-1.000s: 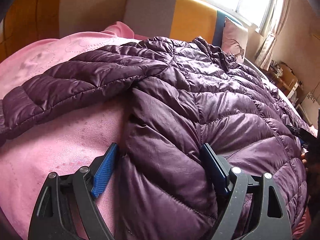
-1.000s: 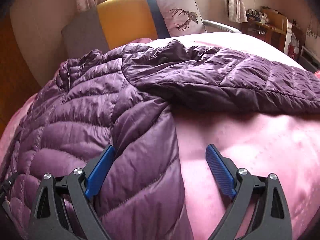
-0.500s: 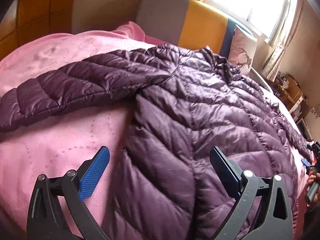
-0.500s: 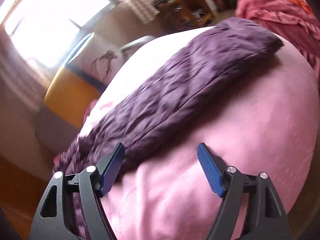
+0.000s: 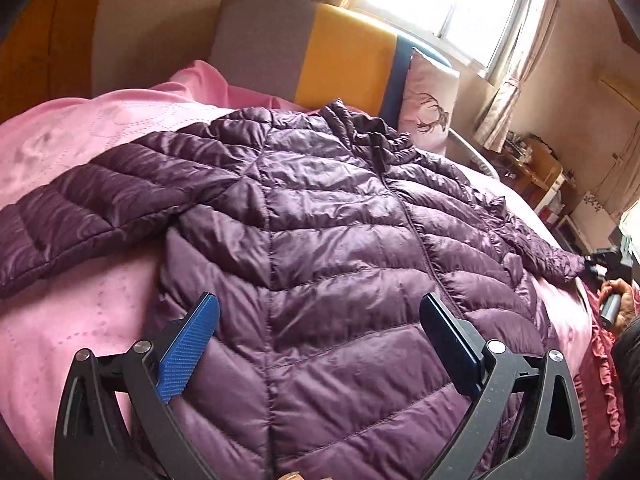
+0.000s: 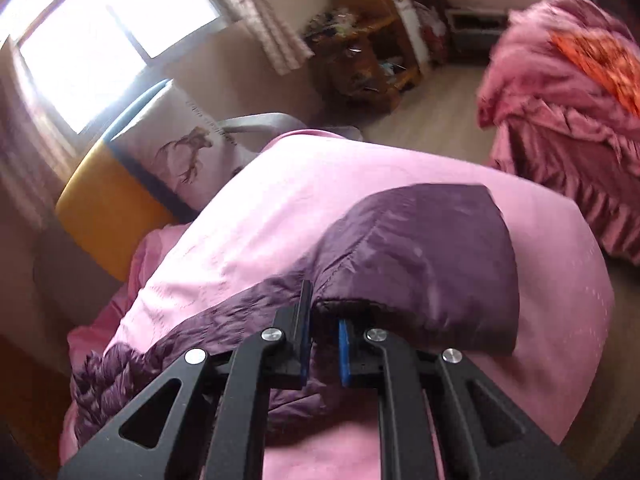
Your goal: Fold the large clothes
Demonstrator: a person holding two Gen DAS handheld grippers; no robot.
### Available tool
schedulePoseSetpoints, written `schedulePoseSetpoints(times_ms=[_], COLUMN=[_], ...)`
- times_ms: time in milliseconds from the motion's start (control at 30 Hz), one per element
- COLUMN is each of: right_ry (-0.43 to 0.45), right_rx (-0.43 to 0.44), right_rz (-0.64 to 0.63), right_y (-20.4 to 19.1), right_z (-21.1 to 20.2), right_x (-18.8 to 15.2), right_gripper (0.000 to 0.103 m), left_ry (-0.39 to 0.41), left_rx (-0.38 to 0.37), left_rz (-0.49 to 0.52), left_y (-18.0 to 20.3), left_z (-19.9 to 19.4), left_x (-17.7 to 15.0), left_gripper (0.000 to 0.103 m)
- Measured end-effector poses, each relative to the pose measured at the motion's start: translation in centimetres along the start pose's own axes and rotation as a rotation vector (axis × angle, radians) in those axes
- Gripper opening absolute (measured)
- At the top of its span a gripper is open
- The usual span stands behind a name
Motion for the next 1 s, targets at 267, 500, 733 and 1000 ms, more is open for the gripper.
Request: schedulePoseSetpoints(times_ms=[267,500,733,1000], right_ry=[-0.105,-0.275,-0.390,-0.426], right_rx=[0.246,0.393,0.485,0.585], right_rz=[-0.437,-0.655,-0.773,-0.588], right_y=[-20.7,-32.1,-37.1,-32.9], right_z=[0.9,2.5,3.1,0.4], right_x=[-9.9,-22.8,-31.4,-30.4], right_gripper=[0.010,0.009,0.028,0.078], left_ry=[0.030,-0.005,-0.059,-0.118], left_rx=[-0.031,-0.045,-0.034,-0.192], left_rz=[0.020,-0.004,-0.071,-0.188], left_y=[0.7,0.1,-0.6,0.8], left_z=[-0.3,-0.2,0.7,3.3], left_x=[0.9,1.4,2.4,5.3], left_gripper=[0.099,0.099,0.099,0.087])
Point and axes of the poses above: each gripper's, at about its wrist camera, not at the fingertips, and z roughly the way its jaws point, y to its right, x to its top, the point moved 8 cm from there along z, roughly the way its jaws point, and after that the axes turned 5 degrees about x, right-handed, at the moved point
